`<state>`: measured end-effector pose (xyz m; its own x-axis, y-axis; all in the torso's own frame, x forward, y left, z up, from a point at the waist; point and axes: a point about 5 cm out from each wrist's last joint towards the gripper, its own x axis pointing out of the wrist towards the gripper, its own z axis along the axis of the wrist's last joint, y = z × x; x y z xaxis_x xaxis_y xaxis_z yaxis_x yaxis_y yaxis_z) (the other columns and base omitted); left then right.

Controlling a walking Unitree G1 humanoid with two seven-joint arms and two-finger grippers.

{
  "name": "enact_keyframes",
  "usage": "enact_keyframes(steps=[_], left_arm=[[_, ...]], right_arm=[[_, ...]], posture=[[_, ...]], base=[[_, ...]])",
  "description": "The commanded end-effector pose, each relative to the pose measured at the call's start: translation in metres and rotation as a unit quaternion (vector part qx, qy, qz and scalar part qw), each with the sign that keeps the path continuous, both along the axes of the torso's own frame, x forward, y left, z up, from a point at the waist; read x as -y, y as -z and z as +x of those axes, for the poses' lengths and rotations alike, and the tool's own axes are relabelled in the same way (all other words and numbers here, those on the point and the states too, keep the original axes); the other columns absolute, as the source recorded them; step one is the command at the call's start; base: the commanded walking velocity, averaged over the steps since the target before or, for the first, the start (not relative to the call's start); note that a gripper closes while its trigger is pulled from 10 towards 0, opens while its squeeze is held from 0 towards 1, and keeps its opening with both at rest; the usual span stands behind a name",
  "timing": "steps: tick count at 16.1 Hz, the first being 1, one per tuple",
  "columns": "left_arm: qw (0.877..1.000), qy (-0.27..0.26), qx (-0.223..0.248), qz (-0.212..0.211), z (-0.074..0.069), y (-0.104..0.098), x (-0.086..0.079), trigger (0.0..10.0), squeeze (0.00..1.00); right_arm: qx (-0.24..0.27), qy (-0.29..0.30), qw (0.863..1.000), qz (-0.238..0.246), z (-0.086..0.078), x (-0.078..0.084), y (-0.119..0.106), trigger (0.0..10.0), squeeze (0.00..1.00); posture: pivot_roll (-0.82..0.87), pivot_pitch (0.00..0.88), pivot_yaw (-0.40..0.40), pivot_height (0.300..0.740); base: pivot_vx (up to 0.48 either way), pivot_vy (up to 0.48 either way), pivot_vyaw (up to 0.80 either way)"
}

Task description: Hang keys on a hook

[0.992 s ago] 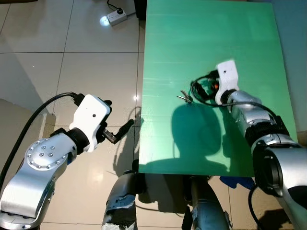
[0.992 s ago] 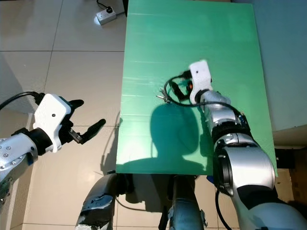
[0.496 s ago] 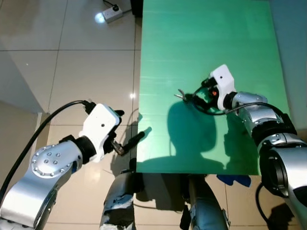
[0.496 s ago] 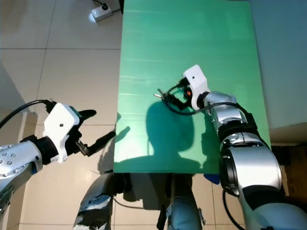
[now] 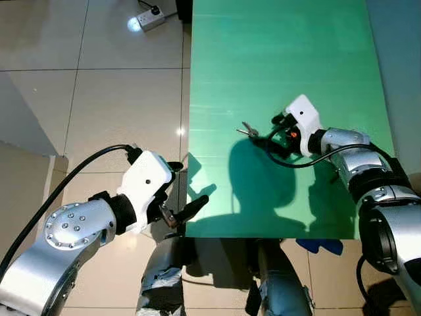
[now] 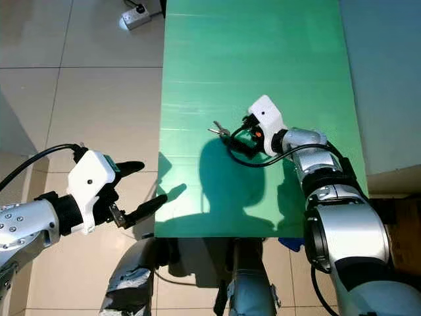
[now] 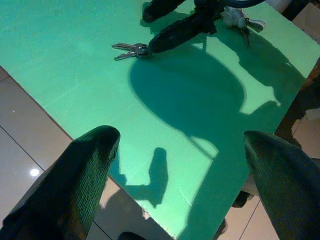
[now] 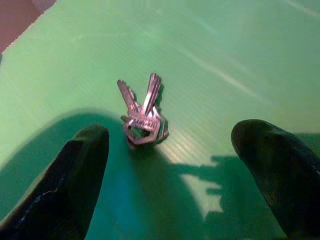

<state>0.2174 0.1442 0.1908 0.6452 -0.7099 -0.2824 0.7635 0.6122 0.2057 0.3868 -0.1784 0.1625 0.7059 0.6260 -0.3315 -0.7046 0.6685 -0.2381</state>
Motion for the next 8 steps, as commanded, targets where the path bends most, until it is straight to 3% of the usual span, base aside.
enact_keyframes(steps=[1,8], left_arm=[[1.000,0.018,-0.010,0.004,-0.005,0.001,0.002,10.0,0.00],[1.000,0.028,-0.013,0.002,-0.006,0.000,0.006,10.0,0.00]], right_arm=[[0.010,-0.007,1.000,-0.026,-0.004,-0.002,0.009,10.0,0.00],[0.054,-0.018,0.995,-0.076,-0.003,-0.020,0.015,10.0,0.00]], posture=[[0.11,0.515,0.029,0.740],[0.10,0.525,0.028,0.740]], base=[[0.000,0.000,0.00],[0.000,0.000,0.00]])
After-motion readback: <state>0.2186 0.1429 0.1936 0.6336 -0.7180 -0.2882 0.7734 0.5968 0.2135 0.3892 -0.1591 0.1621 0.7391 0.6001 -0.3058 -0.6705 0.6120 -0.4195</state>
